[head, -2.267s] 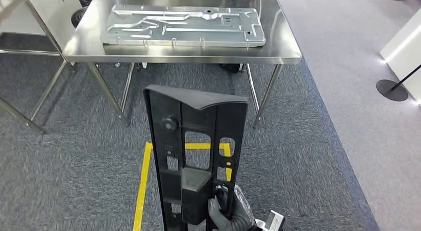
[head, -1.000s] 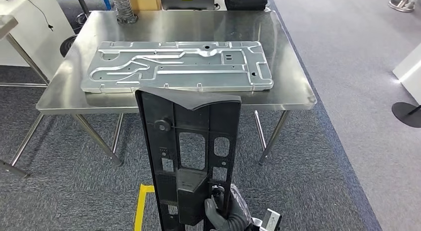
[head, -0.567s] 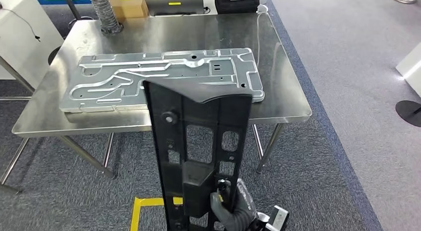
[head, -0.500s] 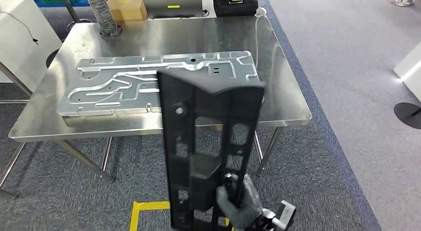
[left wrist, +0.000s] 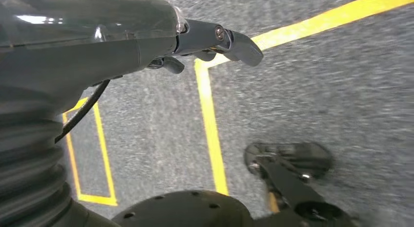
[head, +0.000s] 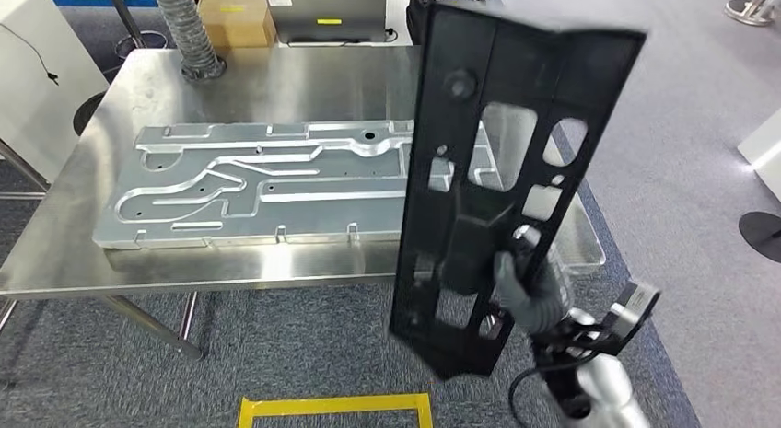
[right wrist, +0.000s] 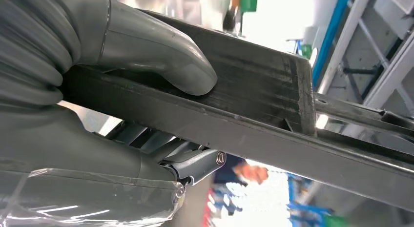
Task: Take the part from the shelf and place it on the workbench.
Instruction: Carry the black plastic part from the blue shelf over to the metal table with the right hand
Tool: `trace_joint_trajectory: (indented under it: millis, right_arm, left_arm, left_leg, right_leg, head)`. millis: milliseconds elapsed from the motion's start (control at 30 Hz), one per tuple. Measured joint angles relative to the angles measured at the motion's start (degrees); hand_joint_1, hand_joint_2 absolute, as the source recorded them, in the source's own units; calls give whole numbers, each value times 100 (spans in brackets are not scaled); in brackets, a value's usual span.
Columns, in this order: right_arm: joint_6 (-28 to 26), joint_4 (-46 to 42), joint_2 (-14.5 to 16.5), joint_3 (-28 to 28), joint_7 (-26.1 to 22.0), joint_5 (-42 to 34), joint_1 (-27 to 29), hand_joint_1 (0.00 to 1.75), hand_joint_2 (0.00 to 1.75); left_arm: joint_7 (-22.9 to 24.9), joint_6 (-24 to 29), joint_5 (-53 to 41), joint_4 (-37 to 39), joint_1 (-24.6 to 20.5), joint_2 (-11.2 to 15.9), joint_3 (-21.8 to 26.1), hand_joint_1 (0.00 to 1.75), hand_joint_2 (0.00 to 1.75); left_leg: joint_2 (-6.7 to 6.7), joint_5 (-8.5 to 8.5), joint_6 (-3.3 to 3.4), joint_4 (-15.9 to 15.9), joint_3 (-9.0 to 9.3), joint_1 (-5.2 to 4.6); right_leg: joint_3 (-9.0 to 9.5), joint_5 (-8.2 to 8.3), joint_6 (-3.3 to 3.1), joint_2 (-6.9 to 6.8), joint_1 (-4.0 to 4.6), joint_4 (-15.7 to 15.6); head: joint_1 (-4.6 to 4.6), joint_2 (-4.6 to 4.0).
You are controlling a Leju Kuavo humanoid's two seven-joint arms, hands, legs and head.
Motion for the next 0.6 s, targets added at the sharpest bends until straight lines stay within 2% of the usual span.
trace_joint_trajectory:
  millis: [33,67,100,167,233,267,333,367,400,433,500,533,567,600]
  right_arm:
    - [-17,49,-129,-107,50,-4,-169,171,175]
    - [-25,106,-268,-223,95,7,-332,171,175]
    - [-26,175,-411,-338,130,50,-492,171,175]
    - [-25,336,-699,-520,157,279,-881,171,175]
    - [-24,594,-996,-597,150,697,-1418,171,175]
    - [-28,760,-1129,-594,149,960,-1737,171,175]
    - [-66,1135,-1369,-504,161,1554,-2403,171,175]
    - [-89,1337,-1481,-409,171,1881,-2756,171,175]
    - [-108,1550,-1583,-276,184,2219,-3120,171,175]
    - [-119,1777,-1671,-106,201,2565,-3517,171,175]
    - [-118,2243,-1750,310,250,3157,-4374,171,175]
    - [-137,2480,-1762,547,269,3437,-4808,171,175]
    - [-196,2712,-1764,812,274,3776,-5209,171,175]
    - [-285,2923,-1763,1089,266,4152,-5565,171,175]
  left_arm:
    - [-15,-14,-9,1,-4,-4,0,0,175]
    - [-27,-27,-19,2,-10,-7,0,0,175]
    - [-36,-40,-26,3,-15,-7,0,0,175]
    - [-47,-67,-41,3,-25,-7,0,0,175]
    - [-66,-108,-50,3,-47,-7,0,0,175]
    - [-78,-132,-50,3,-66,-7,-1,0,175]
    - [-111,-179,-48,3,-101,-8,-1,0,175]
    - [-130,-199,-44,3,-116,-8,-1,0,175]
    - [-147,-215,-39,3,-129,-8,-1,0,175]
    - [-160,-231,-35,3,-138,-9,-1,0,175]
    - [-167,-245,-31,3,-142,-2,-2,0,175]
    - [-168,-240,-32,3,-142,4,-3,0,175]
    - [-169,-221,-37,3,-143,11,-5,0,175]
    - [-171,-198,-43,3,-144,16,-8,0,175]
  left_leg:
    - [-5,-68,-28,-2,52,-2]
    - [-9,-128,-61,-16,83,-7]
    - [-11,-158,-94,-13,108,-15]
    - [-2,-158,-159,-2,132,-22]
    - [10,-189,-199,302,10,-22]
    - [12,-290,-210,603,-165,-19]
    - [13,-607,-218,1298,-646,-22]
    - [13,-709,-211,1516,-852,-25]
    - [13,-683,-193,1559,-977,-31]
    - [14,-496,-160,1405,-1011,-43]
    - [23,131,-45,749,-898,-87]
    - [34,358,4,431,-842,-115]
    - [43,485,37,218,-798,-143]
    - [43,512,53,112,-781,-165]
  right_leg:
    - [3,405,-23,-16,9,-289]
    - [0,731,-59,-21,24,-475]
    - [-9,890,-107,-22,38,-559]
    - [39,858,-202,-3,37,-584]
    - [127,805,-289,14,24,-625]
    - [166,779,-322,24,27,-635]
    - [217,714,-366,34,56,-630]
    - [249,679,-378,37,79,-626]
    - [286,641,-388,38,103,-618]
    - [333,601,-396,40,131,-609]
    - [421,528,-410,44,165,-596]
    - [446,509,-406,48,169,-599]
    - [448,504,-389,51,158,-607]
    - [440,505,-364,49,141,-618]
  head:
    - [2,0]
    - [0,0]
    - [-1,0]
    - [-4,0]
    - [-3,0]
    - [-3,1]
    - [-3,1]
    - [-3,1]
    - [-3,1]
    - [-3,1]
    - [-2,0]
    - [-2,-1]
    - [-2,0]
    - [-2,0]
